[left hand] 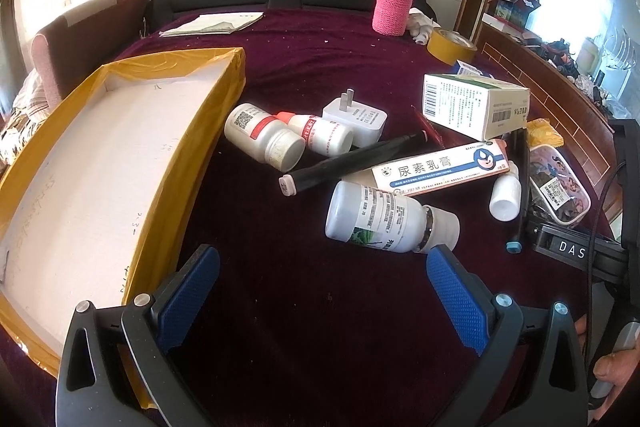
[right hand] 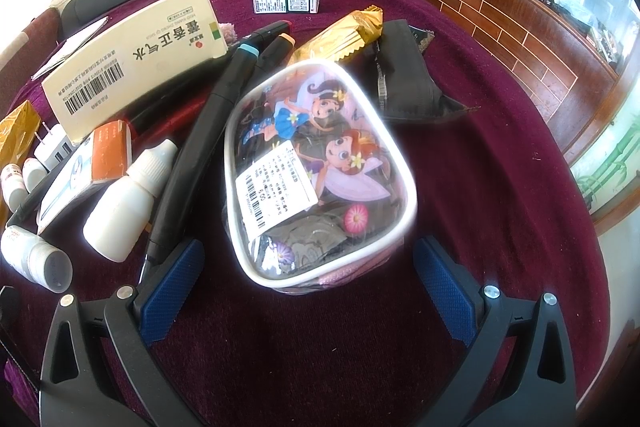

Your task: Organize objects

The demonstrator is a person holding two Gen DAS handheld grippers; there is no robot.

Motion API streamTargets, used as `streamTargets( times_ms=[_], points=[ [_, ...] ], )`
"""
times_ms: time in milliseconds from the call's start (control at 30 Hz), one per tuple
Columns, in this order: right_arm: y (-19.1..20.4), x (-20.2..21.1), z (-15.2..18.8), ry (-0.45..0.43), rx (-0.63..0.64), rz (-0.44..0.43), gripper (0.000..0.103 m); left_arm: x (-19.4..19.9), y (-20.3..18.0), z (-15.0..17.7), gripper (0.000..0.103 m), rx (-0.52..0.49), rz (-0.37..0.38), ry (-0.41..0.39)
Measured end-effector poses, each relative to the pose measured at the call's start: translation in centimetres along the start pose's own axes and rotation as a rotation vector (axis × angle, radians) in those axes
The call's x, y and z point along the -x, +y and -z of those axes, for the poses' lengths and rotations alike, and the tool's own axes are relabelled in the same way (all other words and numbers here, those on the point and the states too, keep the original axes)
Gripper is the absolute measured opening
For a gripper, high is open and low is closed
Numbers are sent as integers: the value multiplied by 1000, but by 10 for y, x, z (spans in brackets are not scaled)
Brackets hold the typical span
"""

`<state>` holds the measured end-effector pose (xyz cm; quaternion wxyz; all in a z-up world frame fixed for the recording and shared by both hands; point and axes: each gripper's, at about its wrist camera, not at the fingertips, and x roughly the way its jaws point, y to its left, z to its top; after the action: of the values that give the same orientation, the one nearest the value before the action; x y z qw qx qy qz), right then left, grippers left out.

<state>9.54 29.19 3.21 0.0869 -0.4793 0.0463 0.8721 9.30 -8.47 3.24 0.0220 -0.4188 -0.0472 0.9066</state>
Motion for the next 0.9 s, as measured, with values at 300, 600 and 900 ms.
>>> streamTargets(
  times_ms=[300, 600, 900],
  points=[
    [1, 11, 7, 40, 10, -45, 103, 4, 2, 1, 101, 10, 29, -20],
    [-30, 96, 36, -318, -59, -57, 103, 13, -7, 0, 101, 5, 113, -34],
    [-45, 73, 26, -205, -41, -84, 103, -30, -16, -25, 95, 202, 143, 124]
  ],
)
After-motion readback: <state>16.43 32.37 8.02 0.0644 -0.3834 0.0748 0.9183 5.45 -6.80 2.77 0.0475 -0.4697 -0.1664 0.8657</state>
